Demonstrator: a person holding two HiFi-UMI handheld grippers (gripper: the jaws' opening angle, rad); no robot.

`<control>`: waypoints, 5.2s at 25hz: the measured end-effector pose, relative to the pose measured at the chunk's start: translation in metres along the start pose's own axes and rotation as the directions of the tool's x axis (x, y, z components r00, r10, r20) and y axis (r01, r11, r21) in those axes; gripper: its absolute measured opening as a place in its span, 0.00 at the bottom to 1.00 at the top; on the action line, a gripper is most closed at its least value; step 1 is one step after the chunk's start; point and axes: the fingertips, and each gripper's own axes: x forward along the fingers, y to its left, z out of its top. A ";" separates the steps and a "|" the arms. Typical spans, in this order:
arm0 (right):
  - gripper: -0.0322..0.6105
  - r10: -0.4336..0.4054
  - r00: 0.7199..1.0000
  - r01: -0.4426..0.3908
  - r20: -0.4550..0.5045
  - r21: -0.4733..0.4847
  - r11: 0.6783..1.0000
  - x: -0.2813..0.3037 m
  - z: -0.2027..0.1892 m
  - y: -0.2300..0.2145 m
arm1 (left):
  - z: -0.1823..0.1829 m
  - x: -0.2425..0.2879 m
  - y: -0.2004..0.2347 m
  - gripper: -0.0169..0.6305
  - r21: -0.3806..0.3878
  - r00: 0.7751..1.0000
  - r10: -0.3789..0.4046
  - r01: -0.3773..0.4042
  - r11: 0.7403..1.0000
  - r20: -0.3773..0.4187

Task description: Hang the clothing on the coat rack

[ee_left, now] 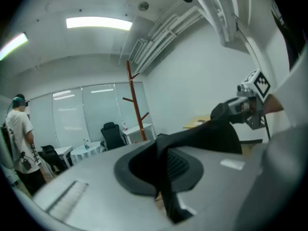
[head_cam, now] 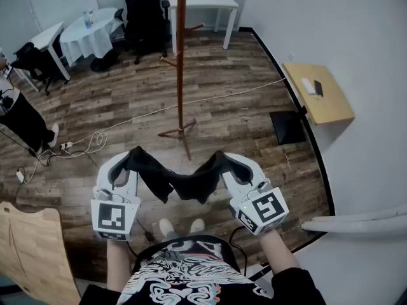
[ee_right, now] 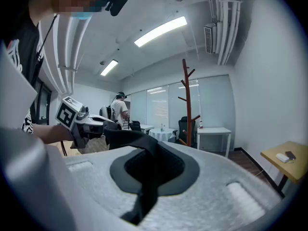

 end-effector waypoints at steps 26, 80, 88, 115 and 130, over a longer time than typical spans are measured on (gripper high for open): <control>0.06 0.091 0.996 -0.090 0.014 -0.047 0.995 -0.025 -0.011 -0.030 | 0.007 0.007 -0.040 0.03 0.073 0.999 0.032 -0.032 0.997 0.006; 0.06 -0.100 0.995 0.098 -0.022 -0.071 0.993 0.298 -0.001 -0.211 | 0.025 0.346 0.180 0.03 0.041 0.984 -0.139 0.135 0.990 0.112; 0.06 -0.079 0.996 0.076 -0.049 -0.067 0.995 0.315 -0.014 -0.221 | 0.021 0.366 0.186 0.03 0.073 0.981 -0.162 0.154 0.985 0.107; 0.06 -0.116 0.992 0.112 -0.039 -0.082 0.990 0.398 0.006 -0.298 | 0.044 0.462 0.230 0.03 0.017 0.981 -0.171 0.170 0.985 0.092; 0.06 -0.176 0.983 0.172 -0.054 -0.060 0.983 0.437 0.000 -0.340 | 0.043 0.523 0.243 0.03 0.107 0.961 -0.262 0.253 0.962 0.089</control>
